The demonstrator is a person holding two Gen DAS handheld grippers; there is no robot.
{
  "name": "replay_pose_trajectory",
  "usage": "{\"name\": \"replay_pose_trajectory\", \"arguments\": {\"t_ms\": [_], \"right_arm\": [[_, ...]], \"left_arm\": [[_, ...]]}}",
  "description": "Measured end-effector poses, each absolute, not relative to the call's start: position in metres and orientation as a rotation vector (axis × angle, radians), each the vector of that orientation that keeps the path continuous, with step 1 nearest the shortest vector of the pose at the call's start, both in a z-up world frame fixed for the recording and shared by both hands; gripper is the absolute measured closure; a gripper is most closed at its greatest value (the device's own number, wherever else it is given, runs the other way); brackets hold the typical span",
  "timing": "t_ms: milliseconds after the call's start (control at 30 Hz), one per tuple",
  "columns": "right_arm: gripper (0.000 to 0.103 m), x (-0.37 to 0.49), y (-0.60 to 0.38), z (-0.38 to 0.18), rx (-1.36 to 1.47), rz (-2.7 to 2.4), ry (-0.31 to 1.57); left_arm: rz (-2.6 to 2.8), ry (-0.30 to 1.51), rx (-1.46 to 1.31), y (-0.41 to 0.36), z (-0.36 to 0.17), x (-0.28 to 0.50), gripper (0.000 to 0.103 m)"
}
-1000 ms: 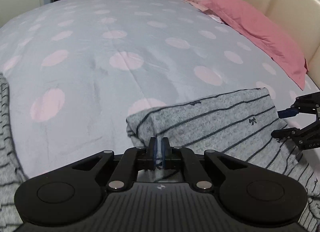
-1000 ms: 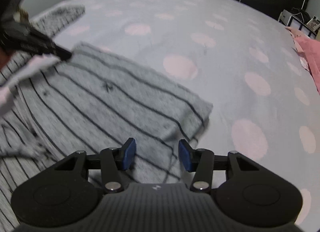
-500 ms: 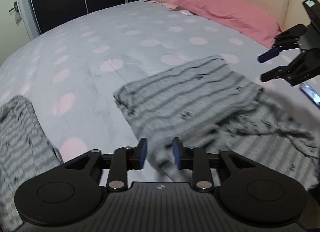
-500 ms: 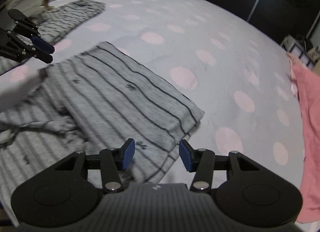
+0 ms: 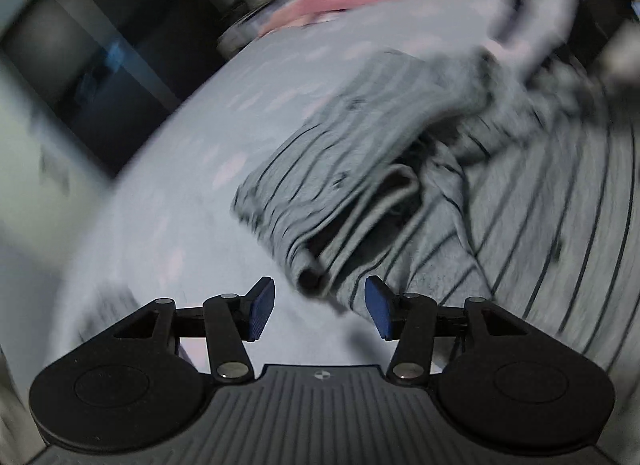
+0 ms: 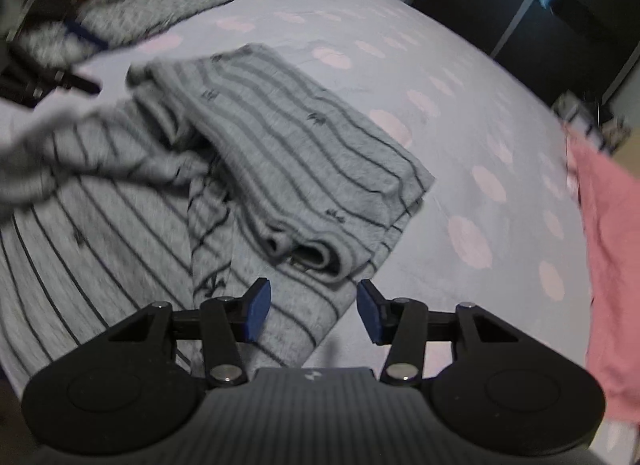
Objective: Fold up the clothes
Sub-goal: 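Grasp the shirt bundle edge with the left gripper while the right gripper grasps it too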
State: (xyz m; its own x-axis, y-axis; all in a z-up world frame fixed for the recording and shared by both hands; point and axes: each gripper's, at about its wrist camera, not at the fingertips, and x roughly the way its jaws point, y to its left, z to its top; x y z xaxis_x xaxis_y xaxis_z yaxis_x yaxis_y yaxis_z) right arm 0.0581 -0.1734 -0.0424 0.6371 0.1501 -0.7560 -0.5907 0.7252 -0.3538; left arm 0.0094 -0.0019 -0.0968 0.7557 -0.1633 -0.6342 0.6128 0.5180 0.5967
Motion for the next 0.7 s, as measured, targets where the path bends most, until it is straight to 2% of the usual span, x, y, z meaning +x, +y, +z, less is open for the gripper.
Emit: {"name": "replay_pose_trajectory", "arguments": {"t_ms": [67,167,467,567,600,633,667,700], "right_arm": [[0.051,0.054,-0.165,-0.049,-0.713,0.466,0.722],[0.041,0.054,-0.150,-0.059,-0.878,0.491,0.648],[0.041,0.066,-0.115,-0.090,-1.248,0.646,0.505],[0.043,0.075,-0.110,-0.089,-1.272,0.664,0.479],[0.054,0.079,-0.109,-0.086,-1.258,0.669,0.486],[0.072,0.083,-0.108,-0.083,-1.232,0.679,0.514],[0.080,0.087,-0.108,-0.080,-1.209,0.680,0.539],[0.083,0.089,-0.108,-0.078,-1.196,0.671,0.544]], "left_arm": [[-0.527,0.467,1.050,-0.014,-0.106,0.003,0.053],[-0.571,0.384,1.183,-0.031,-0.118,0.005,0.052],[-0.670,0.306,1.286,-0.056,-0.145,0.033,0.054],[-0.711,0.324,1.244,-0.062,-0.140,0.038,0.070],[-0.720,0.314,1.227,-0.063,-0.137,0.038,0.077],[-0.722,0.302,1.218,-0.064,-0.135,0.037,0.085],[-0.722,0.308,1.187,-0.064,-0.130,0.038,0.088],[-0.722,0.315,1.156,-0.065,-0.125,0.040,0.090]]}}
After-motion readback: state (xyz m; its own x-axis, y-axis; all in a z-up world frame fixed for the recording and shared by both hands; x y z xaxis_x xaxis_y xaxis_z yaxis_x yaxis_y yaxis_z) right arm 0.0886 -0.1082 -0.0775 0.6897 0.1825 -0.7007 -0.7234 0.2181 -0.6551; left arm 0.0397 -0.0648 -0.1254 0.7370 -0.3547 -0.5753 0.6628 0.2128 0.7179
